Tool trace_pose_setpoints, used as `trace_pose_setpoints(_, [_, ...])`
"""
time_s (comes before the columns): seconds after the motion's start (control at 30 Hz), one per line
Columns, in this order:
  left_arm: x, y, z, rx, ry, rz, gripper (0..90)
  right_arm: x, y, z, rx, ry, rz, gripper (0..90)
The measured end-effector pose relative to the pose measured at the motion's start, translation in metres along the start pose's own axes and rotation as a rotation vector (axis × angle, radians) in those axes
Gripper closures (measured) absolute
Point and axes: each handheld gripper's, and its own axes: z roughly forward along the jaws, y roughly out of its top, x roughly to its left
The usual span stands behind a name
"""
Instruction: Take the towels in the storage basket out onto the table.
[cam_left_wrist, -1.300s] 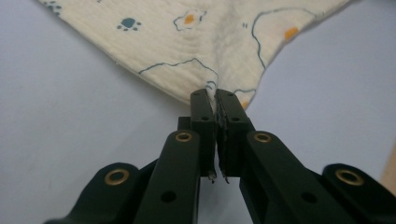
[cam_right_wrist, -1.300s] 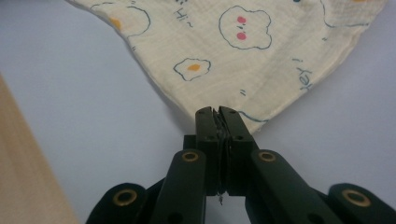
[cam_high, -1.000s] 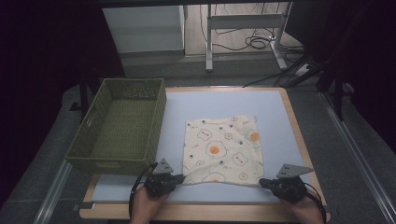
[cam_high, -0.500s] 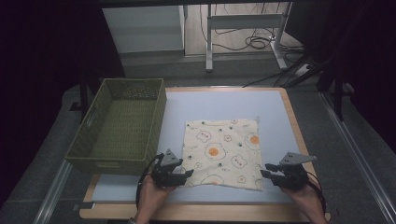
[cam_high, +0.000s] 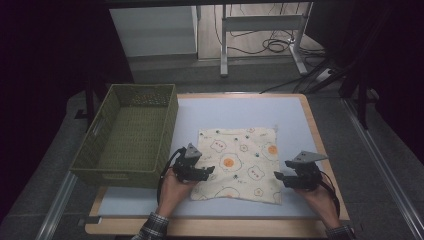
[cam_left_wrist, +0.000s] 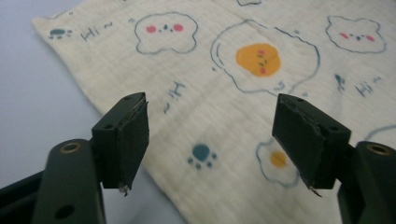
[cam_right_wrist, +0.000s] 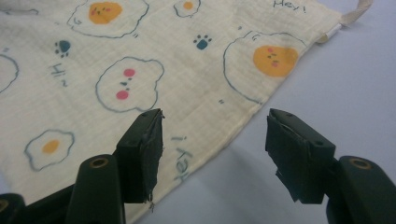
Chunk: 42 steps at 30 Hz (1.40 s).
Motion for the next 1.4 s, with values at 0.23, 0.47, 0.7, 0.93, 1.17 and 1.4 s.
trace_pose_setpoints(0.23, [0.019,0.019,0.012,0.003,0.029,-0.019,26.3,-0.018,0.018,0.016,0.027,0.023,0.093,32.0])
trace_pose_setpoints(0.47, [0.038,0.031,0.029,0.020,0.068,-0.035,33.7,-0.033,0.036,0.030,0.028,-0.020,0.076,38.0])
trace_pose_setpoints(0.7, [0.053,0.039,0.045,0.044,0.122,-0.051,48.8,-0.044,0.047,0.041,0.024,-0.058,0.059,51.4])
trace_pose_setpoints(0.93, [0.072,0.053,0.053,0.025,0.170,-0.088,63.0,-0.070,0.057,0.051,0.013,-0.065,0.107,70.0])
trace_pose_setpoints(1.17, [0.087,0.059,0.055,0.016,0.187,-0.112,70.2,-0.087,0.067,0.062,-0.004,-0.076,0.139,73.8])
trace_pose_setpoints(1.4, [0.097,0.058,0.063,0.007,0.221,-0.147,69.5,-0.094,0.078,0.090,0.021,-0.097,0.136,73.5])
